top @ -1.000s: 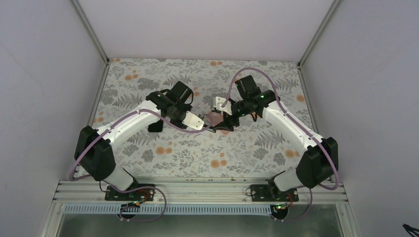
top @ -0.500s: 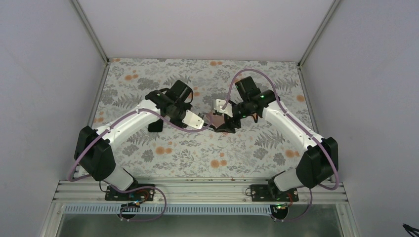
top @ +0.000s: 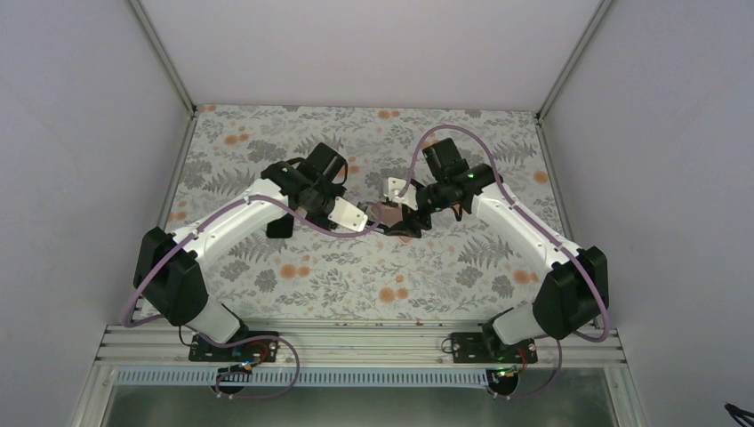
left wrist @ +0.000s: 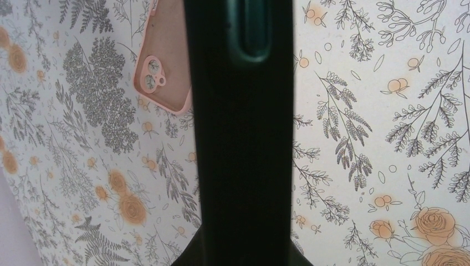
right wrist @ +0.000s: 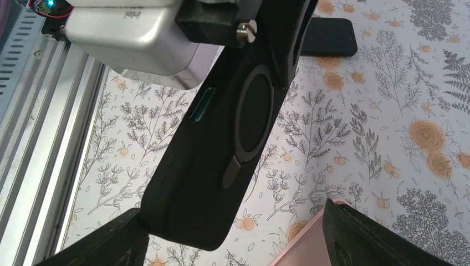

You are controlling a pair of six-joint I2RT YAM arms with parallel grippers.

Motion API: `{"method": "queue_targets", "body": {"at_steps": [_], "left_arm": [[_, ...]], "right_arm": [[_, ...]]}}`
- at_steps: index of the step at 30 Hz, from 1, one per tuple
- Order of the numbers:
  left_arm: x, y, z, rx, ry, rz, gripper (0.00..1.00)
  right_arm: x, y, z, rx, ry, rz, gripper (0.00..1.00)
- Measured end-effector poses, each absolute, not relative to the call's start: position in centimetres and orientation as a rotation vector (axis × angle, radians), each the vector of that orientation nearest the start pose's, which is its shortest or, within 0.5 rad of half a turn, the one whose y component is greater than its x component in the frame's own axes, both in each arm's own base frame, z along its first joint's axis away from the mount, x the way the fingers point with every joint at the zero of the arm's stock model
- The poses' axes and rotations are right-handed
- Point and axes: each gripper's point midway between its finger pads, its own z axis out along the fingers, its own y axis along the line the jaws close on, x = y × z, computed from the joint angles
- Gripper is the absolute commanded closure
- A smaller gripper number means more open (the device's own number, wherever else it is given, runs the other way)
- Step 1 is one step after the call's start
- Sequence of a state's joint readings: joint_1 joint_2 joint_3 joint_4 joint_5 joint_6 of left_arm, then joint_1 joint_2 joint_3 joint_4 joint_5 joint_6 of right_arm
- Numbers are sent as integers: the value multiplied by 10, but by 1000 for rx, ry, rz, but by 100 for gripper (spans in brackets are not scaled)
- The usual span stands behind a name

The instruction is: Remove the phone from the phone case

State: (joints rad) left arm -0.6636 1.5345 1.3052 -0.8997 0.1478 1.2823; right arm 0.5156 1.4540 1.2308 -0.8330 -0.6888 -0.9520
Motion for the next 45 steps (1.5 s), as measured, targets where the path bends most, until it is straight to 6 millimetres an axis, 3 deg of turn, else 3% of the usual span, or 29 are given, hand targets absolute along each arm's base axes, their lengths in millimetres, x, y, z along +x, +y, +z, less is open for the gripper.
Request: {"method": "queue_targets", "body": {"at_steps": [24,45], "left_arm": [[278,-247,162,-2996,-2020,-63,98],[284,-250,169,-2970,-2105,-166,98]], "right_arm": [[257,257,200,-1745,1677,679,24],[274,249,205,-1703,1720,631,21]]}}
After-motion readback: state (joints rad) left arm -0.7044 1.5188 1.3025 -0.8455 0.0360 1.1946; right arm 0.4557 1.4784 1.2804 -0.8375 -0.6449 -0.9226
